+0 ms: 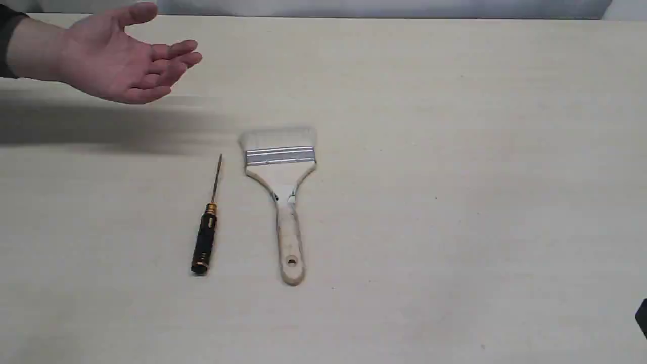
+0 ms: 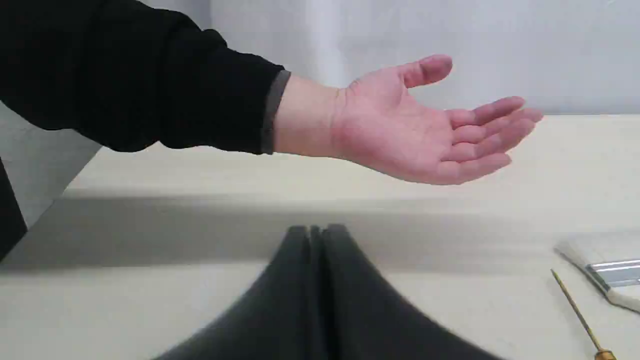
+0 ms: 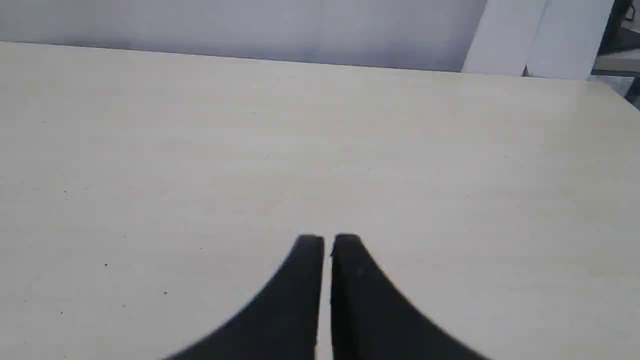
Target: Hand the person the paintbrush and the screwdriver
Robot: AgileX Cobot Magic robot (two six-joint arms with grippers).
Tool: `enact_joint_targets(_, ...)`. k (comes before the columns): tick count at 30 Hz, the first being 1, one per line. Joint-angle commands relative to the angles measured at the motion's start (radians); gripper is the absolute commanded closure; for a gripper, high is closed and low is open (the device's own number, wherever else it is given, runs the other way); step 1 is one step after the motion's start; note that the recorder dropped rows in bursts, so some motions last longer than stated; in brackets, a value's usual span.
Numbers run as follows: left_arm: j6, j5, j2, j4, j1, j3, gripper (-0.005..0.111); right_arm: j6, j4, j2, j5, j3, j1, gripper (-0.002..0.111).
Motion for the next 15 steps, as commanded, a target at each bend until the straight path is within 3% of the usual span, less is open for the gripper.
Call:
enact_joint_targets(1, -0.002, -0.006, -0.002, -0.004, -0.008, 0.002, 0.107, -0.009, -0.005, -0.005, -0.002, 0.004, -0.006, 0.104)
enact_joint_targets(15, -0.002, -0.006, -0.002, -0.004, -0.008, 0.002, 0.107, -0.002, -0.005, -0.005, -0.011, 0.004, -0.006, 0.104)
